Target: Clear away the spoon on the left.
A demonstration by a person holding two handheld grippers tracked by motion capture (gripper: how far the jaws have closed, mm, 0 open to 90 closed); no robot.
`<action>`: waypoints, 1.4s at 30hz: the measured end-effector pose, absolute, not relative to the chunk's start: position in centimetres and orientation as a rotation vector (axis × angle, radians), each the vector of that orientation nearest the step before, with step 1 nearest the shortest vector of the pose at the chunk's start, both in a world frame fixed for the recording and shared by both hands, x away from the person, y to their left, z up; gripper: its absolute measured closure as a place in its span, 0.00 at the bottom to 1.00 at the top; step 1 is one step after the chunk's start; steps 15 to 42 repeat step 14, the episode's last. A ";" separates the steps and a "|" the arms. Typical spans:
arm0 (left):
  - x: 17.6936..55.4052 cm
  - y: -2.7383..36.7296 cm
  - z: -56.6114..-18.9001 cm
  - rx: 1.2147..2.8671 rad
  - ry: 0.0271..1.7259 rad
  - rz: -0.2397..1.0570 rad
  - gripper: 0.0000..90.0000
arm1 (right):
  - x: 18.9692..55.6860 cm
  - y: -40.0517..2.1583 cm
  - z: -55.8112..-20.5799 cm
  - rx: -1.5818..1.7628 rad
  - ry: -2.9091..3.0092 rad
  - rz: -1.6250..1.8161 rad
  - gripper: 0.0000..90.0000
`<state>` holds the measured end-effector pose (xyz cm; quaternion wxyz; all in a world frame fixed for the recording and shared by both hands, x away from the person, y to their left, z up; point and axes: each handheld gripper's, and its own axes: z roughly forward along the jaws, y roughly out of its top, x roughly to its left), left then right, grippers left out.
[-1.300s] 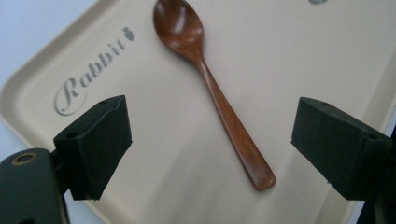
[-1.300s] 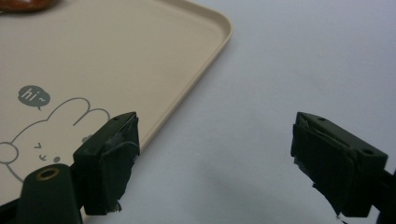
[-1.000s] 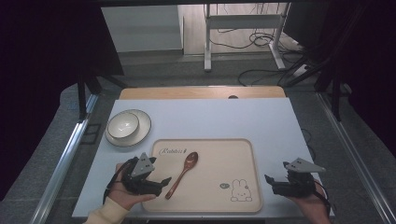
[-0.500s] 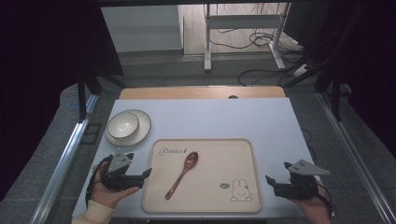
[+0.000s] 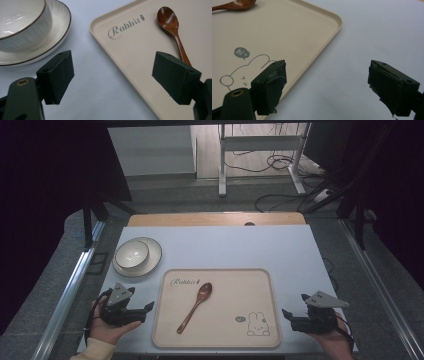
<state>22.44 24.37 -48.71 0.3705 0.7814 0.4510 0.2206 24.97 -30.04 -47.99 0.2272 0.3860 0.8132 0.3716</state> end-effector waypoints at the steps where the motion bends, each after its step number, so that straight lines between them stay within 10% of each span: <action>1: 22.4 24.4 -48.7 2.004 1.157 0.566 0.19 | 25.0 -30.0 -48.0 1.063 2.240 1.024 0.17; 42: 22.8 24.2 -48.5 1.983 1.164 0.574 0.19 | 25.3 -30.1 -48.2 1.081 2.244 1.038 0.17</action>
